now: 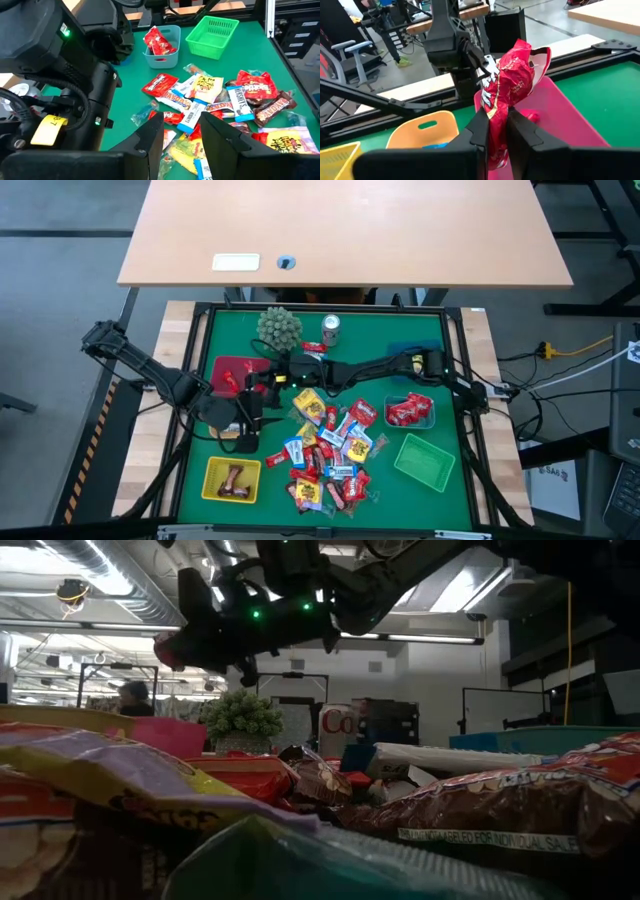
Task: Sort candy
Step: Put the red chocolate bar into the red bin, then put the white chocolate bar into the orange bin
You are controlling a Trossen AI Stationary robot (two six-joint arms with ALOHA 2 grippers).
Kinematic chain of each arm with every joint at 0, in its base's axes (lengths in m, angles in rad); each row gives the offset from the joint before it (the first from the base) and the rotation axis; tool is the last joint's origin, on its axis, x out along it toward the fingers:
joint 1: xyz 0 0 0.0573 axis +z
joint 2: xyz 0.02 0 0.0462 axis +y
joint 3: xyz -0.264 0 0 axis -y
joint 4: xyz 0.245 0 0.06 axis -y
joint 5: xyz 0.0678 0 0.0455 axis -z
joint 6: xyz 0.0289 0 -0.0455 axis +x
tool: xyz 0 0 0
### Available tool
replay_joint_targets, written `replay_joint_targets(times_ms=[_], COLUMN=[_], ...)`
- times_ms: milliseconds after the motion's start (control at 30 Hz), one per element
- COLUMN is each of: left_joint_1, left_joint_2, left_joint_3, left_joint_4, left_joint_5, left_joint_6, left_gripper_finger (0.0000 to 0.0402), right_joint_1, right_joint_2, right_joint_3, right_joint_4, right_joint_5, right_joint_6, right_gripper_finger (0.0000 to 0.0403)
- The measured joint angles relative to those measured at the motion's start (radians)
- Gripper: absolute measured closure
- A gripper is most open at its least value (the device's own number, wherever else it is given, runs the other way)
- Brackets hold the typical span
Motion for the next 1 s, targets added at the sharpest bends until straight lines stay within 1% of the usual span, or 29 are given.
replay_joint_targets(times_ms=[100,167,467,567,667,800,867,1000], left_joint_1=[0.0,0.0,0.0,0.0,0.0,0.0,0.0,0.0], left_joint_2=[0.0,0.0,0.0,0.0,0.0,0.0,0.0,0.0], left_joint_3=[0.0,0.0,0.0,0.0,0.0,0.0,0.0,0.0], left_joint_4=[0.001,0.001,0.001,0.001,0.001,0.002,0.0,-0.001], left_joint_5=[-0.005,-0.005,-0.005,-0.005,-0.005,-0.005,-0.006,-0.006], left_joint_6=[-0.003,-0.003,-0.006,-0.006,-0.006,-0.007,-0.007,-0.007], left_gripper_finger=[0.0286,0.0286,0.0286,0.0286,0.0286,0.0286,0.0286,0.0286], right_joint_1=[-0.005,-0.005,-0.009,-0.018,-0.026,-0.034,-0.046,-0.079], right_joint_2=[0.004,0.004,0.002,-0.014,-0.026,-0.037,-0.056,-0.102], right_joint_3=[0.009,0.009,0.009,0.009,0.011,0.01,0.009,0.01], right_joint_4=[0.003,0.004,0.003,-0.015,-0.027,-0.141,-0.244,-0.461], right_joint_5=[-0.001,-0.001,-0.002,-0.002,-0.003,-0.034,-0.064,-0.156], right_joint_6=[0.001,0.001,0.002,0.003,0.004,0.003,0.004,0.004], right_gripper_finger=[0.0357,0.0343,0.022,0.0193,0.0178,0.0172,0.0172,0.0172])
